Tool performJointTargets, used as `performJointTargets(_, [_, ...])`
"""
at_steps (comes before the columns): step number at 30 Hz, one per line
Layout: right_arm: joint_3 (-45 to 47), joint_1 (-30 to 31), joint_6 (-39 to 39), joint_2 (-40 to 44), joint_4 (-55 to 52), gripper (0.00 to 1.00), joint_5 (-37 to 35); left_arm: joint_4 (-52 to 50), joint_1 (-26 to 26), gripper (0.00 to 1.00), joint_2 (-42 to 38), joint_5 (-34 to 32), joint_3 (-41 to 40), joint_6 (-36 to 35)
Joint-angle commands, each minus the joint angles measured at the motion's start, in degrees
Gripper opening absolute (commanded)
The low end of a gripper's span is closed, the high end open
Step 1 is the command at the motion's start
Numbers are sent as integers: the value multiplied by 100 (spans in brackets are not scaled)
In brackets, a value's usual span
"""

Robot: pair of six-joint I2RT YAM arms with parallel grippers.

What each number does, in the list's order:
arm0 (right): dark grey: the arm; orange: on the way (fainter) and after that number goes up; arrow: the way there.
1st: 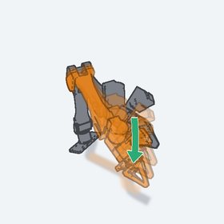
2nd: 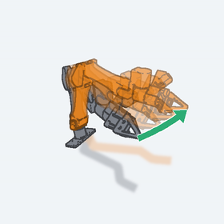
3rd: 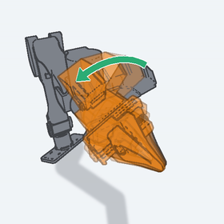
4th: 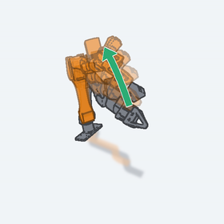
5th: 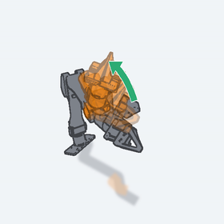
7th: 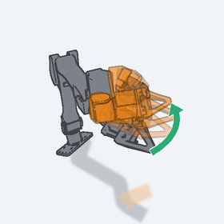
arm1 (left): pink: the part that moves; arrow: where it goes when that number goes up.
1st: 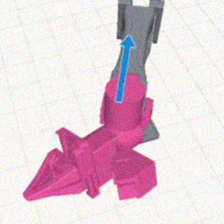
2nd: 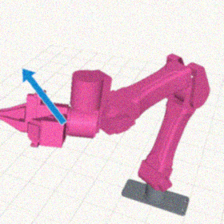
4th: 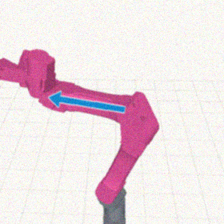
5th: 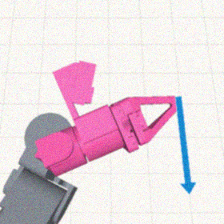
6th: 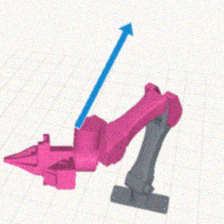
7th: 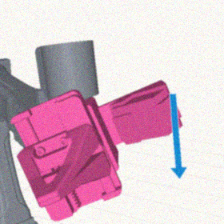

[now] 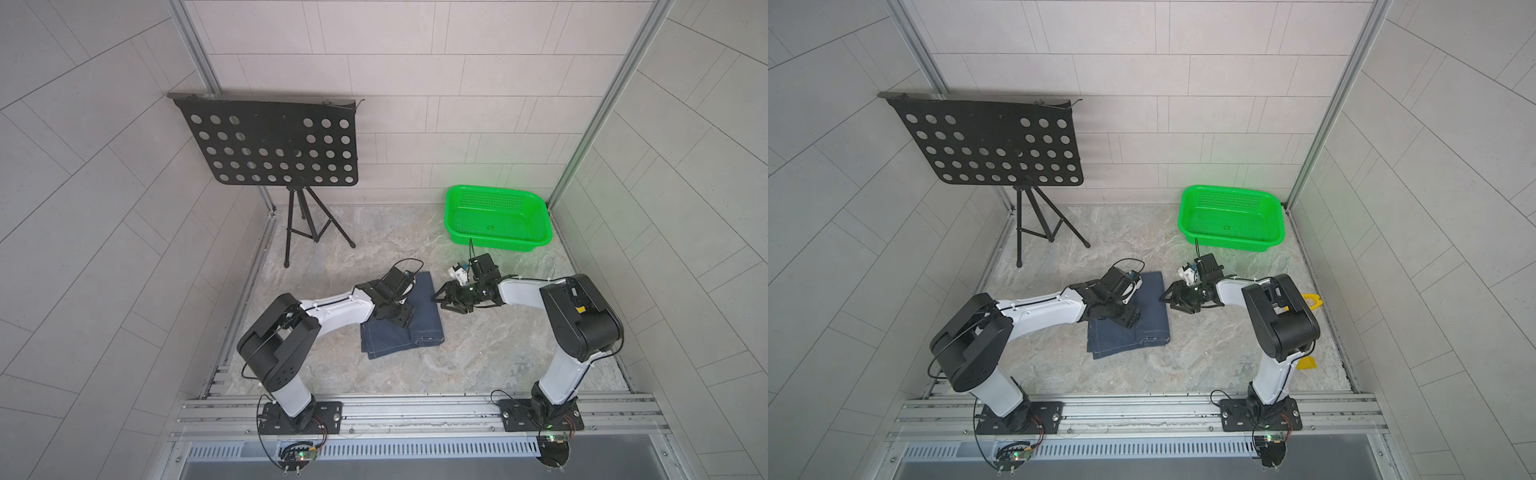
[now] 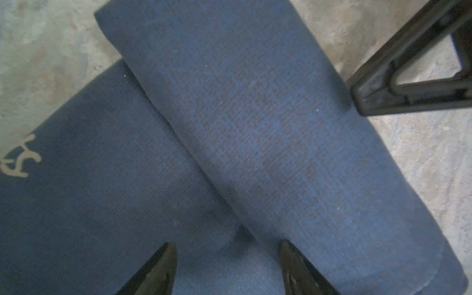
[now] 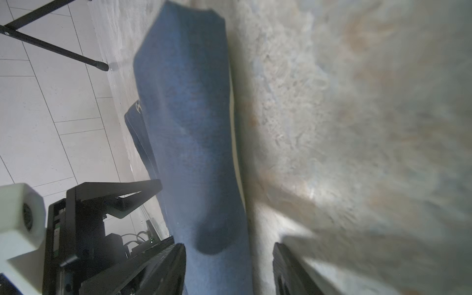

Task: Roll up the pillowcase
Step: Roll the pillowcase at the center of the board.

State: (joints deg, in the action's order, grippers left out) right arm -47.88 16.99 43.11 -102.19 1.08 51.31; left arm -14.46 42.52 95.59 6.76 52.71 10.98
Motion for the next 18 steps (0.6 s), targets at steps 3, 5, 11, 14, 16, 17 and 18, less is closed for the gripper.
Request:
performJointTargets(3, [107, 137, 283, -254, 679, 58, 198, -99, 29, 71, 108, -119, 33, -116])
performJointTargets(5, [201, 155, 528, -313, 1061, 54, 354, -136, 23, 70, 141, -106, 47, -140])
performJointTargets(11, [306, 172, 766, -103, 1503, 31, 497, -149, 19, 71, 181, 46, 77, -90])
performJointTargets(14, [293, 172, 686, -18, 1315, 13, 426, -233, 18, 71, 80, 146, 157, -24])
performJointTargets(16, [224, 169, 378, 126, 862, 8, 287, -362, 16, 72, -44, 198, 226, -9])
performJointTargets(17, [117, 168, 49, 250, 329, 7, 139, -437, 19, 72, -115, 184, 256, -8])
performJointTargets(18, [-54, 164, -349, 367, -323, 6, -106, -517, 12, 73, -198, 160, 287, -8])
